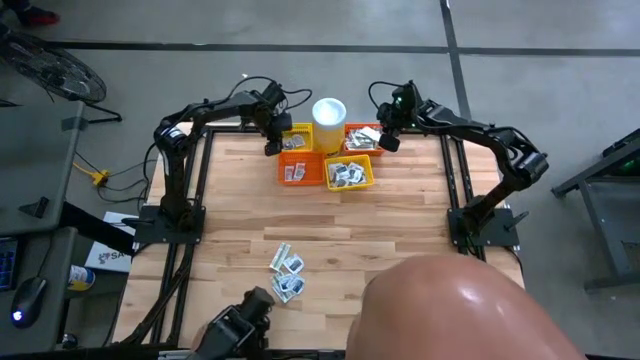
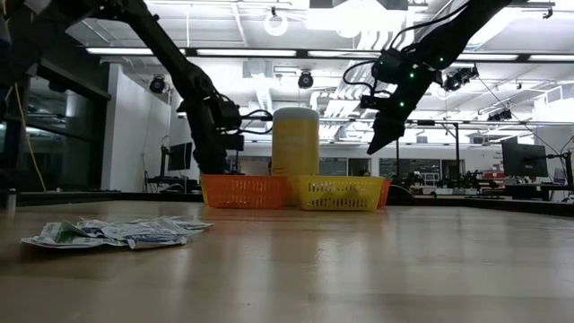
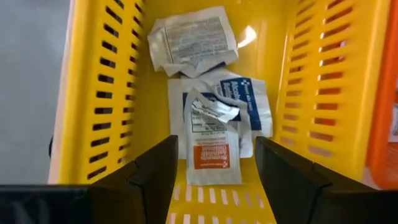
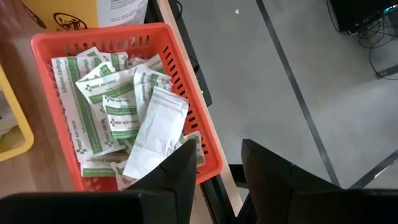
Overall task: Pick & Place First Aid Supplies
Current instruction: Put the orange ointment pack into the bottom orange basket
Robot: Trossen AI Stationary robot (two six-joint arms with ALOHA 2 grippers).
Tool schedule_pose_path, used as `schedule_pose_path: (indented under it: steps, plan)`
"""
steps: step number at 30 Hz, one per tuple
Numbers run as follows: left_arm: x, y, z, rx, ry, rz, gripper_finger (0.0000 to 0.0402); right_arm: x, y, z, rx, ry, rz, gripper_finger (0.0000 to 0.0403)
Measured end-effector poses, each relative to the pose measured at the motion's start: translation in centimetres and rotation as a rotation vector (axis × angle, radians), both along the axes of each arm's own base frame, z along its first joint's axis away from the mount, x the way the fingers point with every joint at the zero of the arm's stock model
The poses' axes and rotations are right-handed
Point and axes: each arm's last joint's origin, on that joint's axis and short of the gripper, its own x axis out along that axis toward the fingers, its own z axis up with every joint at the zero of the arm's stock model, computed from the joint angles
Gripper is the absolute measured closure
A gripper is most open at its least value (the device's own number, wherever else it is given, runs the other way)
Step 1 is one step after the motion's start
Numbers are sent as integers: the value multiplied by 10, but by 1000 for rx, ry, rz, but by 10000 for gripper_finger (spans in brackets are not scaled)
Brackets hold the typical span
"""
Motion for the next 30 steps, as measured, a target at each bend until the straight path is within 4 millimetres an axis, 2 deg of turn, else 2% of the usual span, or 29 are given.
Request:
schedule_pose_path:
  steps: [5,16,24,30]
  plan:
    - [-1,1,-1,14,12,-10,197,0,0,0,0,0,-3,281]
    - [8,-3,-4,6,-11,-46,263,-1,1,-1,10,2,-17,281]
    - [9,0,-17,13,24,-34,268,-2,0,-2,25,-11,-47,281]
    - [11,-1,-17,27,40,-29,268,-3,1,-2,35,-1,-46,281]
